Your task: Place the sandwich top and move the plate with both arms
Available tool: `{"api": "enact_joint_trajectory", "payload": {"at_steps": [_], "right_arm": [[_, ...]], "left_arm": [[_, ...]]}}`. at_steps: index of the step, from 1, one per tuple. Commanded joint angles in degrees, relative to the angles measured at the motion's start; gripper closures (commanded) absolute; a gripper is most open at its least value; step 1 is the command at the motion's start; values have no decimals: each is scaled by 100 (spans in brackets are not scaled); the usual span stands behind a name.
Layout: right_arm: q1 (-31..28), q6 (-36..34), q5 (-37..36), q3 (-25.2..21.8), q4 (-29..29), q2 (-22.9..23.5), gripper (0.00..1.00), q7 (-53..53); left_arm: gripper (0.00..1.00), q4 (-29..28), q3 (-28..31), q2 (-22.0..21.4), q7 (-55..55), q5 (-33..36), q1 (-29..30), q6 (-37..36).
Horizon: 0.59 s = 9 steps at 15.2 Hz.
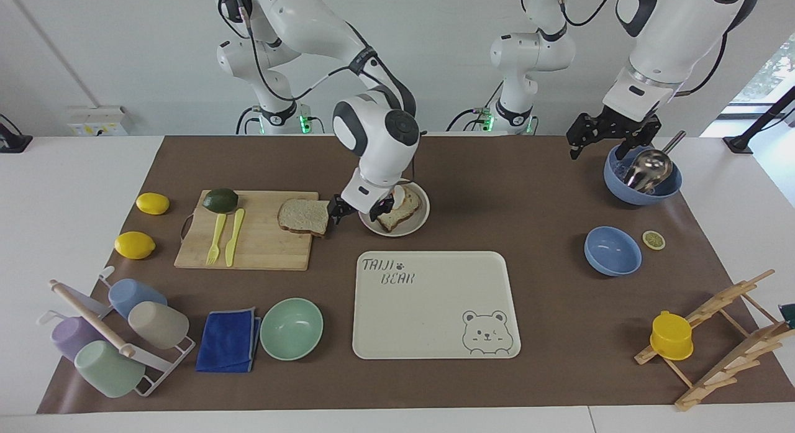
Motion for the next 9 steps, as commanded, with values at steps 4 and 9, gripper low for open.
{"api": "enact_joint_trajectory", "payload": {"at_steps": [4,9], "right_arm": [[-294,75,-134,-4,-647,-233,0,438],[-382,76,-161,-4,-1097,-374,0,545]], "left_arm": [[0,-110,-2,-106,39,1,33,-35],[0,-110,-2,-106,39,1,33,-35]]}}
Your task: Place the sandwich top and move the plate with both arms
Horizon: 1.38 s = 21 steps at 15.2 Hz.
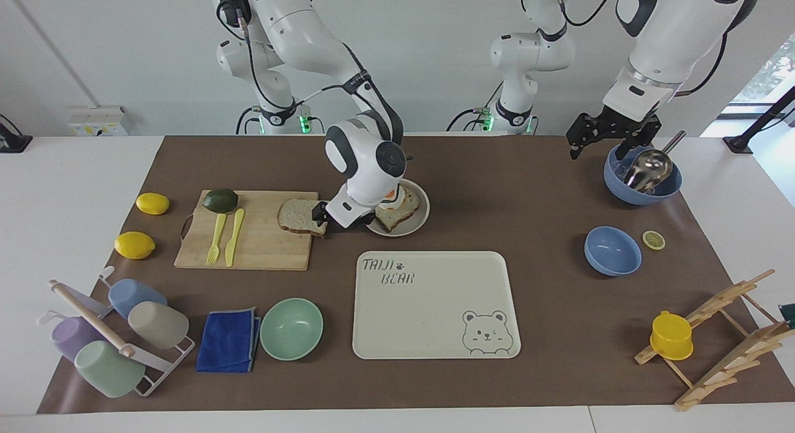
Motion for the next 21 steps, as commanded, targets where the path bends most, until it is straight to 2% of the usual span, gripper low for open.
{"api": "enact_joint_trajectory", "payload": {"at_steps": [1,11,14,19,20,21], "right_arm": [[-102,11,-116,59,-329,-262,0,122],[-41,107,-503,68,-838,-447,0,87],[-41,98,-547,68,-874,-456,13,-36],[3,107,-590,76,-988,-500,26,-45],[55,107,-591,76,-1040,-508,31,-45],[64,116,-599,76,-1058,-526,41,-45]], "left_arm": [[0,-110,-2,-106,39,1,33,-35],[0,-110,-2,-106,39,1,33,-35],[0,-110,-2,-106,39,1,33,-35],[0,-110,-2,-106,39,1,33,-35],[0,-110,-2,-106,39,1,33,-35],[0,-110,-2,-106,39,1,33,-35]]}}
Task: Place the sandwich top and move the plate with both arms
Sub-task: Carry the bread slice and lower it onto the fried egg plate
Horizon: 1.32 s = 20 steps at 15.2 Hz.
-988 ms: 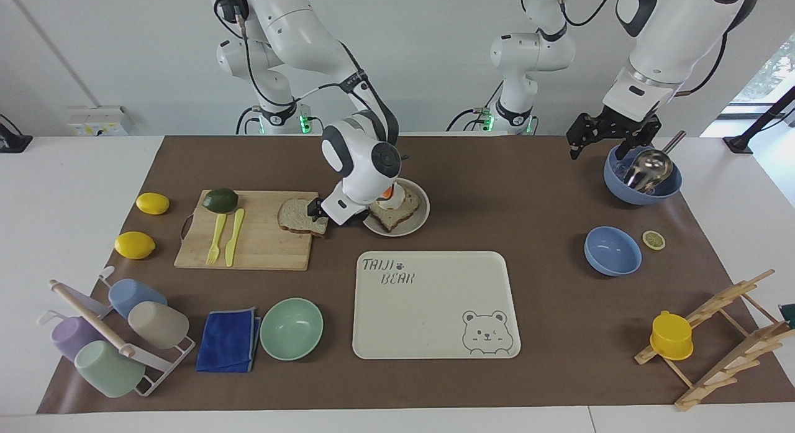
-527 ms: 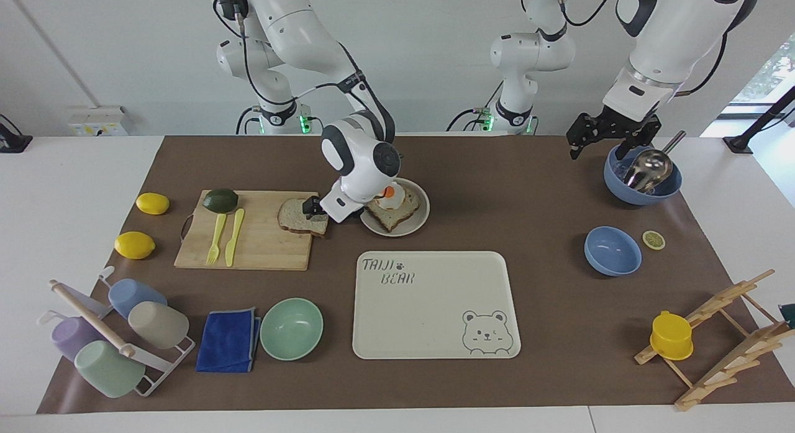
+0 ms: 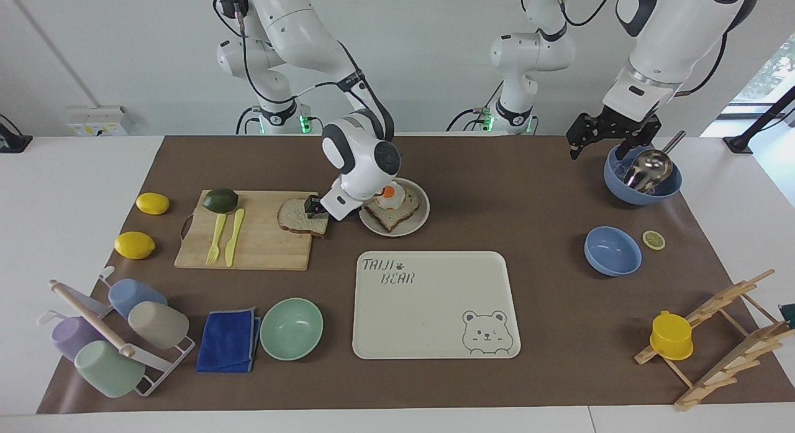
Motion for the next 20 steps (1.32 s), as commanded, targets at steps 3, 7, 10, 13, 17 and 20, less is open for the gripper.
{"api": "enact_joint_trajectory", "payload": {"at_steps": [3,7,10,13,17,20], "right_arm": [[52,36,-288,43,-220,-212,90,-186],[96,-192,-385,52,51,-168,100,-441],[341,-947,-297,96,972,-20,100,-766],[912,-1388,53,96,1695,157,100,-758],[1484,-1328,71,96,1820,157,100,-644],[1713,-960,98,96,1794,157,100,-424]], "left_arm": [[0,-110,-2,-106,39,1,33,-35],[0,-110,-2,-106,39,1,33,-35],[0,-110,-2,-106,39,1,33,-35],[0,-110,-2,-106,39,1,33,-35],[0,-110,-2,-106,39,1,33,-35],[0,-110,-2,-106,39,1,33,-35]]}}
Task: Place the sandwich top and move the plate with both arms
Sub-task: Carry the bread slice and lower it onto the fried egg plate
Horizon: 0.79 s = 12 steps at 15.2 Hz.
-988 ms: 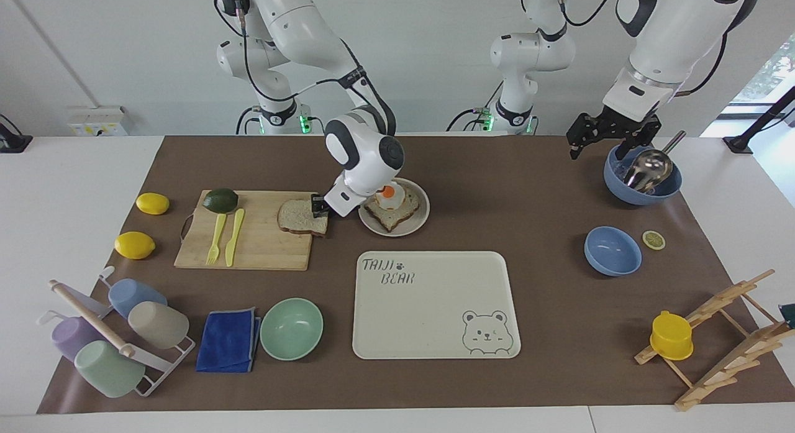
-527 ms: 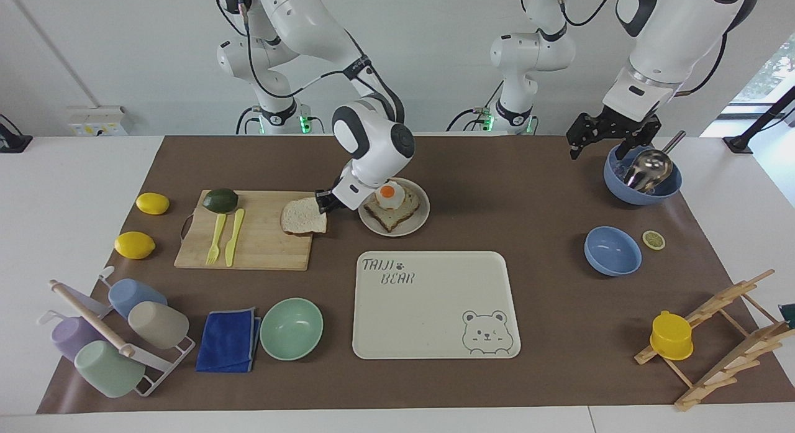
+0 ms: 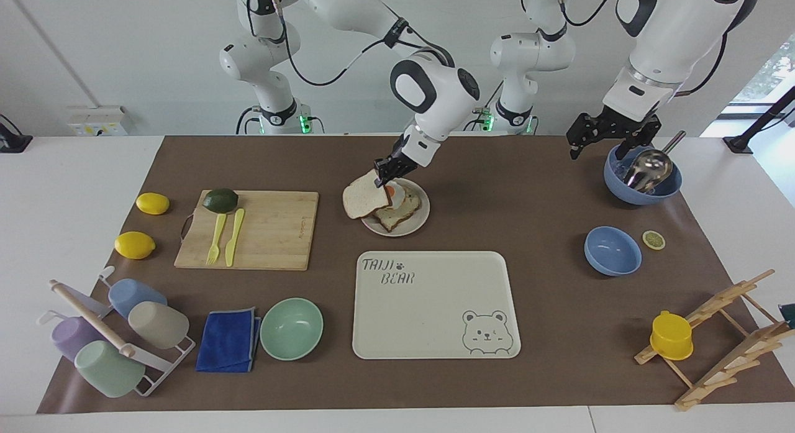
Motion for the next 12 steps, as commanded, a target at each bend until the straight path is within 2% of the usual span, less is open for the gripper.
{"api": "enact_joint_trajectory", "payload": {"at_steps": [1,4,7,8,9,10,12], "right_arm": [[24,339,124,16,71,88,100,144],[-2,866,536,25,36,176,100,504],[-19,1358,616,33,-174,176,100,698],[-20,1526,756,33,-297,159,73,864],[-37,1597,835,25,-315,159,32,1013],[-37,1571,845,33,-281,159,0,1023],[-107,1606,915,33,-254,28,0,997]], "left_arm": [[0,-110,-2,-106,39,1,33,-35],[0,-110,-2,-115,39,1,33,-35],[0,-110,-2,-106,39,1,33,-35],[0,-110,-2,-106,39,1,33,-35],[0,-110,-2,-106,39,1,33,-35],[0,-110,-2,-106,39,1,33,-35],[0,-110,-2,-106,39,1,33,-35]]}}
